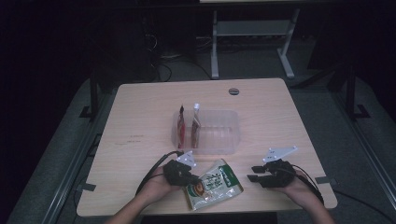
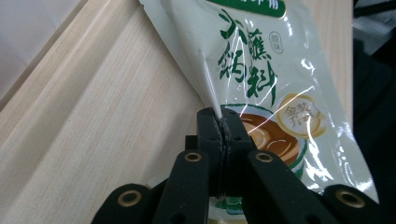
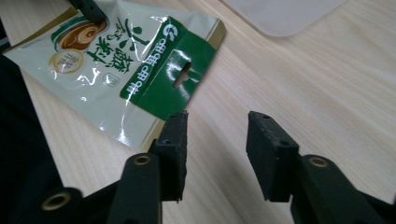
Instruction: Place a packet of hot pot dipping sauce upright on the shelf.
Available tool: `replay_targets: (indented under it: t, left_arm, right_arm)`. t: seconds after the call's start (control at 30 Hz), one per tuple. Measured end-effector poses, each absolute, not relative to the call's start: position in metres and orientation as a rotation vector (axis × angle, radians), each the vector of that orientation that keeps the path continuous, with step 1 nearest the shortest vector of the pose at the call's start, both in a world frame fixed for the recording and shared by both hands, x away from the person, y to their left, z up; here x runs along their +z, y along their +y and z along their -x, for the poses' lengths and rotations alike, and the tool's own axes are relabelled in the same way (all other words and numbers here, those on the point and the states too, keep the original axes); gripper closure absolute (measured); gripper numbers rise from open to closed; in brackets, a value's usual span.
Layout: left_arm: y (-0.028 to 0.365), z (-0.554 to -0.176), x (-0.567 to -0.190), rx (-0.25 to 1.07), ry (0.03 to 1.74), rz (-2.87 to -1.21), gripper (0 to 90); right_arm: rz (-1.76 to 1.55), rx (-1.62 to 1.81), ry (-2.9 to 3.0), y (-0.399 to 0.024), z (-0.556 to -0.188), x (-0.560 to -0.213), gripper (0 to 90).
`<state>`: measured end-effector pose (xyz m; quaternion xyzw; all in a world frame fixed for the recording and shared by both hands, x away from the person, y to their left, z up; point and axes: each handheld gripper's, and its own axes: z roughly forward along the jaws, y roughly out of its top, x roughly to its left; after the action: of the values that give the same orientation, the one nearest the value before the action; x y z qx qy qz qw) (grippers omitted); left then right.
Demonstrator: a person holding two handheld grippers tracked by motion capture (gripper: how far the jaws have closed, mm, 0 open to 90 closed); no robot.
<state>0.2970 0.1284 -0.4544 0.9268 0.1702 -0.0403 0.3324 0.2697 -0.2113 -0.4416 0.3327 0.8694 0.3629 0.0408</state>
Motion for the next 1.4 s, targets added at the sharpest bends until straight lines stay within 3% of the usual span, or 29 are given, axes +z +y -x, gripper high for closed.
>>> replay_targets:
  t: [0.17,0.8,1.4]
  left_arm:
    - [0.133,-0.298,-0.452,-0.152,0.447,-2.371,90.0]
    - [0.173,-0.289,-0.422,-0.106,0.413,-2.216,90.0]
    - [0.191,-0.277,-0.411,-0.047,0.404,-2.170,90.0]
  right_arm:
    - [-1.024,1.129,2.639,-0.214,-0.270,-0.441,52.9]
    - [-1.008,1.241,2.658,-0.207,-0.277,-0.435,41.1]
    - [-0.905,1.490,2.723,-0.167,-0.303,-0.413,38.3]
